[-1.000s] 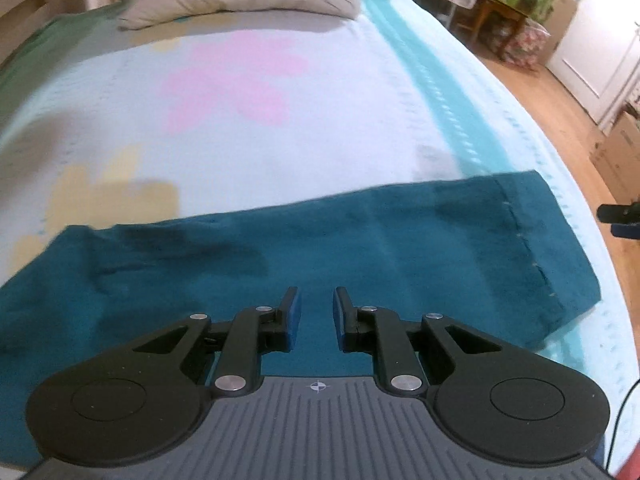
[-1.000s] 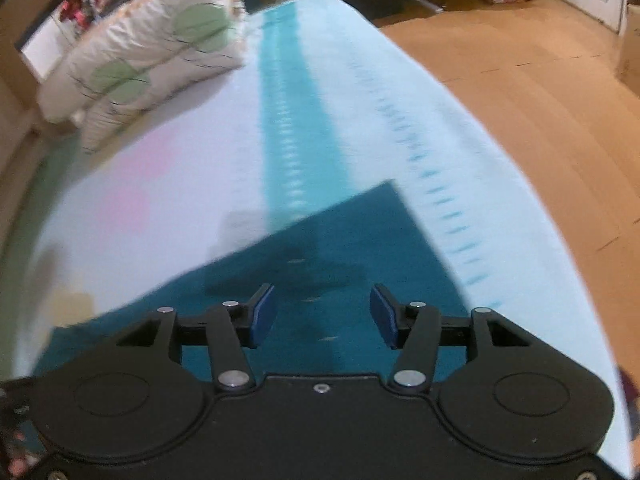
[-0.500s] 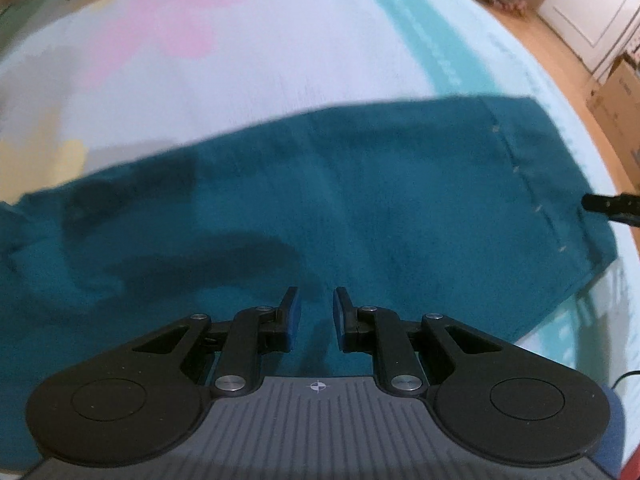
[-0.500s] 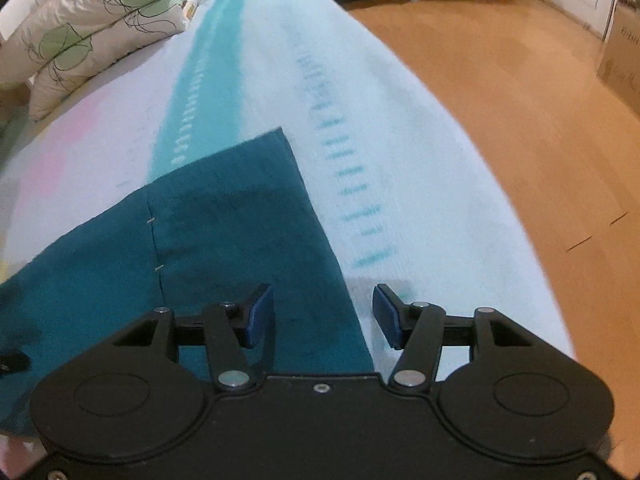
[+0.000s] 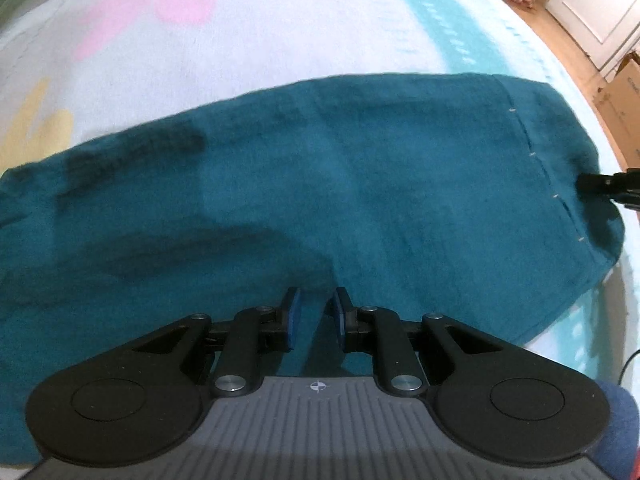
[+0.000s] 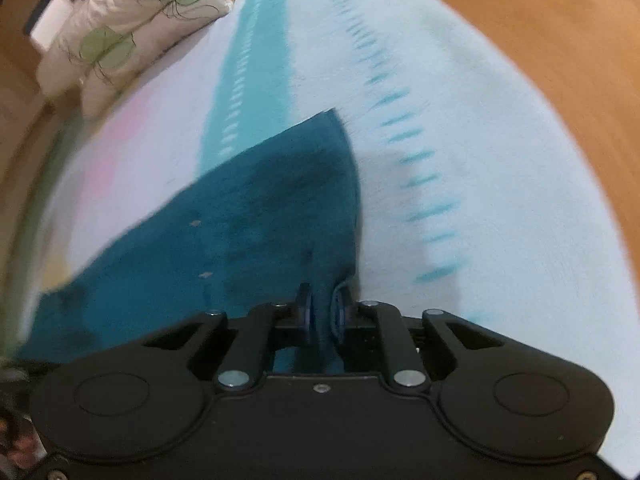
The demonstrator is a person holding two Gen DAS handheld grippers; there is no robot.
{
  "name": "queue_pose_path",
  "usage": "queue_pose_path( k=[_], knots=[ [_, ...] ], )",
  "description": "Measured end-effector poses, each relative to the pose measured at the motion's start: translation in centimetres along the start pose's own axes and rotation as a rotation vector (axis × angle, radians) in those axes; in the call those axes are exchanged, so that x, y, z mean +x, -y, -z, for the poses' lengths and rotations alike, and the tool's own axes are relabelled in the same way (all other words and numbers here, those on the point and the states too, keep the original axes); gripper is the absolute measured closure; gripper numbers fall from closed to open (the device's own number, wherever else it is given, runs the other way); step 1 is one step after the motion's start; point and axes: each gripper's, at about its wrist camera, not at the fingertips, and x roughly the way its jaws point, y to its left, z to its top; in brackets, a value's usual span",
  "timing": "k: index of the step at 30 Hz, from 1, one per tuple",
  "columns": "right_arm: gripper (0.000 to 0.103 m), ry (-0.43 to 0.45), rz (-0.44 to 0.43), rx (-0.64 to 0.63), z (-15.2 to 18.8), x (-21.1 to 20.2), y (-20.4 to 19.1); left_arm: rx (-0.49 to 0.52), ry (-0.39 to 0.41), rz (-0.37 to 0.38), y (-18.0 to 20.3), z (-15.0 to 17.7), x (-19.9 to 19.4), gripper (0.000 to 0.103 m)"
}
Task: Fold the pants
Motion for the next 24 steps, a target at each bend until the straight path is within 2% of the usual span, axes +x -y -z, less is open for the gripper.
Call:
queue_pose_path(
  k=[3, 8, 11, 13, 20, 24],
  knots=[
    [0.085, 0.033, -0.032, 0.01, 0.1, -1.0, -0.8, 0.012, 0.019, 0.014, 0.0, -1.0, -0.7, 0.085],
    [0.085, 0.069, -0.037, -0.015, -0.3, -2.9, -2.4, -0.01, 0.074, -0.01, 0.5, -4.7, -0.3, 0.085],
    [0.085, 0.078, -0.036, -0.009, -0.6, -3.6, -2.9, -0.024, 0.076, 0.0, 0.7, -6.4, 0.8, 0.085],
    [0.085, 0.078, -0.026, -0.017, -0.8, -3.6, -3.2, -0.031, 0.054, -0.02, 0.7, -7.1, 2.0, 0.085],
    [0.085, 0.083, 0.012, -0.044, -0.8, -4.1, -5.4, -0.077, 0.055, 0.011, -0.9, -7.1, 1.1, 0.086],
    [0.085, 0.103, 0.015, -0.073, -0.9, -5.2, -8.3, -0.104, 0.065, -0.022, -3.3, -5.2, -1.0, 0.085]
  ],
)
